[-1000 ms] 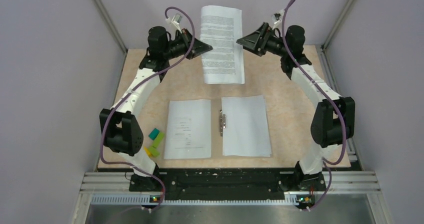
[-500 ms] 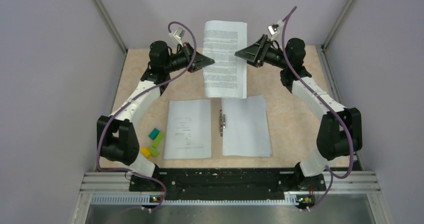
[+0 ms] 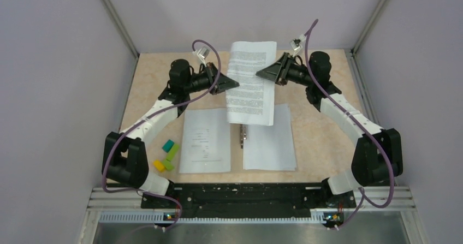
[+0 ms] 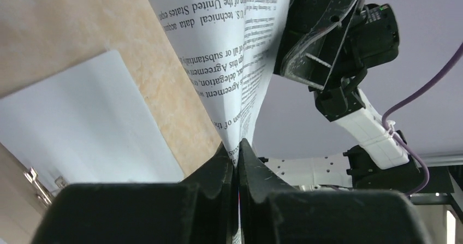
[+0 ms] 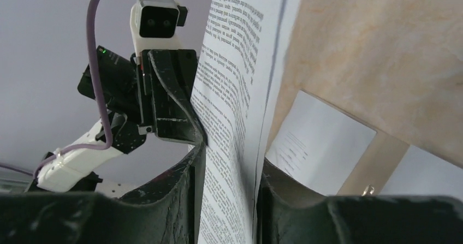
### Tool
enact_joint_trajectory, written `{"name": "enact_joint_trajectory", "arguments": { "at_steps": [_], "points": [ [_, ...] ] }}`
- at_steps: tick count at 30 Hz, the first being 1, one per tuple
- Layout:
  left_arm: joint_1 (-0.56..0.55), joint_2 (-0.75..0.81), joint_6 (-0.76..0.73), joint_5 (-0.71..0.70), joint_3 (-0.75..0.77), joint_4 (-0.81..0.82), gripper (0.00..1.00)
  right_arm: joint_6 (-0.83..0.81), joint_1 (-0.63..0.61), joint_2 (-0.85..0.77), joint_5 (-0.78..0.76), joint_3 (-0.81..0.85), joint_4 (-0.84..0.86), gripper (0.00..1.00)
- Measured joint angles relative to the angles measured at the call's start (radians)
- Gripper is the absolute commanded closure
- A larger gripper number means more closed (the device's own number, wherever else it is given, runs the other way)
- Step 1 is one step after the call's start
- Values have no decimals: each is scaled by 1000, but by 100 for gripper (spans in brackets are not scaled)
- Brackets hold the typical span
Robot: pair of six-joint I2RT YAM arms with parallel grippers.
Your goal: Put the files into the folder
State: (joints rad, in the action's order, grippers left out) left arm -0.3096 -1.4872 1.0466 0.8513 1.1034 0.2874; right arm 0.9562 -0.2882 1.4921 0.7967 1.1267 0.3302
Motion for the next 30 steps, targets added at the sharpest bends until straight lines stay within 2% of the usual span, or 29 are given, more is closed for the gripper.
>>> {"name": "enact_joint_trajectory", "arguments": {
  "at_steps": [1,3,5,6,8,10,13,16,18,23,26,27,30],
  "points": [
    [-6,6,-1,0,-20,2,84,-17,-3,-16,-10,-15,-27,82],
    [-16,13,-9,-4,-49,-7,68,-49,-3,-41,-31,-36,-68,98],
    [-31,18,-42,-21,-66,-47,53,-84,-3,-73,-61,-61,-126,100],
    [-40,24,-69,-46,-68,-90,49,-107,-4,-91,-80,-67,-172,100],
    [-68,46,-135,-117,-66,-196,45,-158,-4,-126,-122,-69,-267,100],
    [-124,79,-213,-238,-52,-350,44,-210,-4,-163,-169,-69,-360,100],
    [-196,108,-282,-390,-38,-496,45,-280,-4,-221,-253,-69,-496,100],
    [-235,122,-317,-520,-40,-603,47,-327,-4,-268,-313,-86,-592,100],
    [-235,122,-324,-594,-56,-637,54,-339,-4,-290,-332,-101,-633,100],
    [-230,121,-319,-718,-111,-700,82,-351,-13,-311,-348,-113,-703,100],
    [-230,108,-308,-766,-118,-723,96,-345,-36,-319,-346,-108,-720,100],
    [-230,96,-304,-785,-119,-724,99,-339,-47,-319,-343,-102,-724,100],
    [-229,63,-286,-829,-134,-722,100,-300,-89,-321,-320,-76,-713,100]
  ]
}}
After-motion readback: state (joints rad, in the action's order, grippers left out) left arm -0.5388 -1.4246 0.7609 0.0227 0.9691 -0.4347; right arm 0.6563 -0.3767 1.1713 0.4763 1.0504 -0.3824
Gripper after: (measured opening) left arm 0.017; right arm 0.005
